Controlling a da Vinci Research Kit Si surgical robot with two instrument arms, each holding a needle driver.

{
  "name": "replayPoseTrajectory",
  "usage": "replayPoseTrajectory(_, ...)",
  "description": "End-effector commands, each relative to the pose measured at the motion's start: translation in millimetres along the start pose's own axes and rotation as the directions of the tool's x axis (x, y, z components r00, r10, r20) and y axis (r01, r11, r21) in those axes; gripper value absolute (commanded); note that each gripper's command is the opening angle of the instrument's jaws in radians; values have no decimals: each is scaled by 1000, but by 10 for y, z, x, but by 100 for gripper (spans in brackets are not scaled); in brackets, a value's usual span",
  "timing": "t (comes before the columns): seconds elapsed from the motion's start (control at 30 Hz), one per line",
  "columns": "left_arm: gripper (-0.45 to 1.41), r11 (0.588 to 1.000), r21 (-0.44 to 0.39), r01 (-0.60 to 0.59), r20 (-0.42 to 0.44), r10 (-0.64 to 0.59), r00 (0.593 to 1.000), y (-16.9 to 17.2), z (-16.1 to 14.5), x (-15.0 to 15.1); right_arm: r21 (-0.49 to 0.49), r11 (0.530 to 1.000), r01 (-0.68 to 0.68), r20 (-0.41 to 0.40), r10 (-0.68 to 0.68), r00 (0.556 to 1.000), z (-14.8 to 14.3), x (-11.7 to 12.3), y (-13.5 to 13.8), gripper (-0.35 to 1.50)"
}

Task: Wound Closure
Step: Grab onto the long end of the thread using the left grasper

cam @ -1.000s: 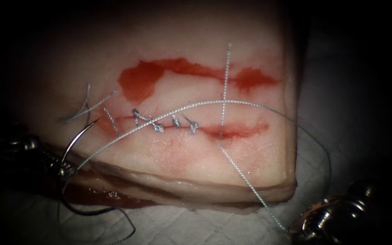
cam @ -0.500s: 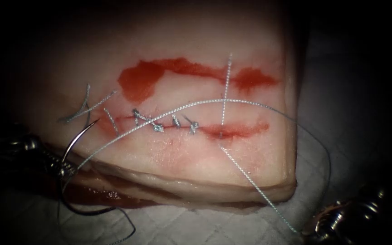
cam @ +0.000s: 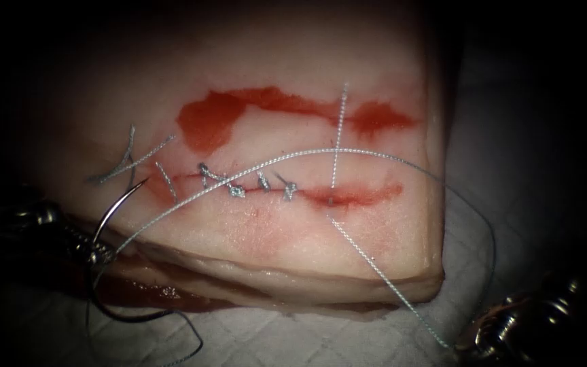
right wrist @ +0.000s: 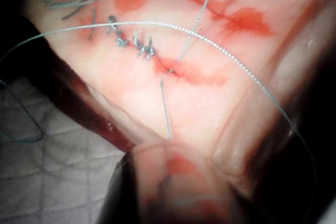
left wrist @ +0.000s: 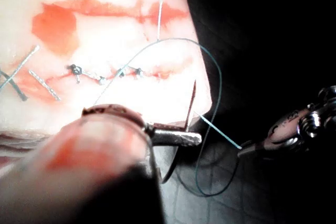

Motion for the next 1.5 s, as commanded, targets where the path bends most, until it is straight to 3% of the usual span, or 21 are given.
replayPoseTrajectory(0.03, -45, 1000, -2, -1, -2, 1, 1000, 7, 3, 0, -19, 999, 28, 62, -26, 998, -8, -11, 0, 101)
replayPoseTrajectory(0.07, -45, 1000, -2, -1, -2, 1, 1000, 7, 3, 0, -19, 999, 28, 62, -26, 998, -8, -11, 0, 101)
replayPoseTrajectory(0.13, -45, 1000, -8, 0, -9, 0, 1000, 7, 3, 0, -68, 993, 93, 182, -79, 980, -30, -18, -7, 126)
replayPoseTrajectory(0.2, -45, 999, -44, 0, -23, -1, 1000, 9, 1, -2, -89, 990, 106, 311, -73, 947, -57, -28, -16, 128)
replayPoseTrajectory(0.27, -45, 998, -67, -2, -28, 0, 1000, 10, 0, -2, -63, 992, 107, 361, -77, 929, -68, -33, -20, 128)
replayPoseTrajectory(0.43, -45, 978, -205, -39, -117, 15, 993, 29, 3, 14, 25, 996, -81, 558, 54, 828, -104, -53, -37, 116)
replayPoseTrajectory(0.5, -45, 967, -247, -65, -166, 24, 986, 42, 12, 28, -25, 976, -217, 693, 174, 700, -111, -61, -48, 101)
replayPoseTrajectory(0.53, -45, 967, -247, -65, -166, 24, 986, 42, 12, 28, -25, 976, -217, 693, 174, 700, -111, -61, -48, 101)
replayPoseTrajectory(0.6, -45, 926, -359, -112, -271, 11, 962, 61, 23, 49, -39, 964, -264, 825, 180, 536, -108, -64, -60, 114)
replayPoseTrajectory(0.63, -45, 926, -359, -112, -271, 11, 962, 61, 23, 49, -39, 964, -264, 825, 180, 536, -108, -64, -60, 114)
replayPoseTrajectory(0.7, -45, 896, -418, -150, -339, -1, 941, 77, 28, 66, -31, 963, -267, 888, 149, 435, -106, -64, -67, 111)
replayPoseTrajectory(0.73, -45, 857, -480, -188, -409, -29, 912, 94, 30, 83, -27, 956, -291, 944, 120, 308, -106, -68, -77, 98)
replayPoseTrajectory(0.77, -45, 857, -480, -188, -409, -29, 912, 94, 30, 83, -27, 956, -291, 944, 120, 308, -106, -68, -77, 98)
replayPoseTrajectory(0.87, -45, 760, -553, -342, -563, -38, 826, 122, 26, 110, -109, 956, -273, 981, 148, 123, -105, -79, -93, 113)
replayPoseTrajectory(0.9, -45, 760, -553, -342, -563, -38, 826, 122, 26, 110, -109, 956, -273, 981, 148, 123, -105, -79, -93, 113)
replayPoseTrajectory(0.93, -45, 724, -567, -393, -613, -52, 789, 131, 22, 117, -143, 954, -263, 986, 162, 50, -102, -82, -97, 121)
replayPoseTrajectory(1.07, -45, 710, -569, -415, -642, -69, 763, 138, 13, 121, -159, 951, -266, 987, 163, -6, -96, -83, -100, 123)
replayPoseTrajectory(1.17, -45, 728, -528, -436, -676, -49, 736, 126, 7, 110, -155, 942, -298, 986, 166, 11, -87, -84, -100, 121)
replayPoseTrajectory(1.4, -45, 700, -544, -462, -620, 36, 784, 43, 15, 49, -152, 946, -287, 987, 161, 8, -78, -84, -102, 121)
replayPoseTrajectory(1.43, -45, 629, -568, -531, -606, 117, 787, 7, 15, 23, -157, 944, -289, 986, 166, 8, -77, -85, -102, 121)
replayPoseTrajectory(1.5, -45, 528, -614, -587, -606, 162, 779, -12, 12, 3, -157, 944, -289, 986, 166, 8, -77, -85, -101, 121)
